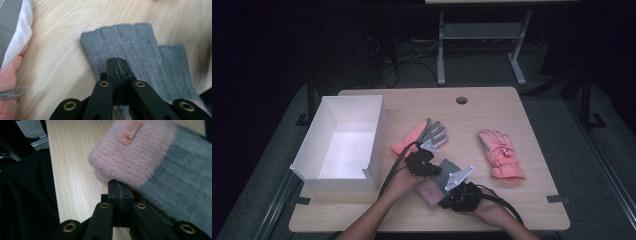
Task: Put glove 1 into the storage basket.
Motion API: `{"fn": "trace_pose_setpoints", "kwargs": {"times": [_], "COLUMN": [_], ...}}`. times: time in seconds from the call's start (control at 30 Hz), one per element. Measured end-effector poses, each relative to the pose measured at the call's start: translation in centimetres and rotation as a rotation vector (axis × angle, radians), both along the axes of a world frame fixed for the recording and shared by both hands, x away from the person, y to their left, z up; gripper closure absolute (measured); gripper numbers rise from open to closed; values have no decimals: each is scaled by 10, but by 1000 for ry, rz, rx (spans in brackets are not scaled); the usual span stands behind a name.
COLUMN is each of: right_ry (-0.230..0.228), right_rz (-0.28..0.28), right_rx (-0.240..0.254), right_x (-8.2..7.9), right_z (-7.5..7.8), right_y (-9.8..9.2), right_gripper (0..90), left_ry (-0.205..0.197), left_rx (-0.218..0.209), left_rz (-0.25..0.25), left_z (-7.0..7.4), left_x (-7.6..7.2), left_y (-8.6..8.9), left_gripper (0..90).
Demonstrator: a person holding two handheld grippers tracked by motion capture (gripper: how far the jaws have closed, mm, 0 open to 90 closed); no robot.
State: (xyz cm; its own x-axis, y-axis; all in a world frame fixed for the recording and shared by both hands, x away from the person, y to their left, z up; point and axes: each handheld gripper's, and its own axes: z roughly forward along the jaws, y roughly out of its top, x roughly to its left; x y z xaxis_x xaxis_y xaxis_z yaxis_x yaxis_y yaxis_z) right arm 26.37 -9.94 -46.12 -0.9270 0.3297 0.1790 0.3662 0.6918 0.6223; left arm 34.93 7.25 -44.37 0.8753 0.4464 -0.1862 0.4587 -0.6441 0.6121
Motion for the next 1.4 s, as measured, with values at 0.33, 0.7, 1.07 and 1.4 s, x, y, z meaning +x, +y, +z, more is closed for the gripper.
{"fn": "trace_pose_setpoints", "kwargs": {"times": [0.33, 0.7, 1.07, 1.4], "right_ry": [11, -17, -33, -46], "right_rz": [-49, -178, -304, -316], "right_rx": [30, 25, -7, -10], "right_x": [-3, -10, -12, -10], "right_z": [8, 15, 9, 8], "right_y": [-14, -57, -94, -93], "right_gripper": [870, 538, 191, 145], "left_ry": [25, 45, 15, 29], "left_rx": [-60, -33, 50, 89], "left_rz": [18, -14, -12, -18], "left_z": [10, 19, 3, -8], "left_x": [-4, -21, -26, -26], "left_y": [8, 13, -1, -9], "left_gripper": [882, 485, 137, 132]}}
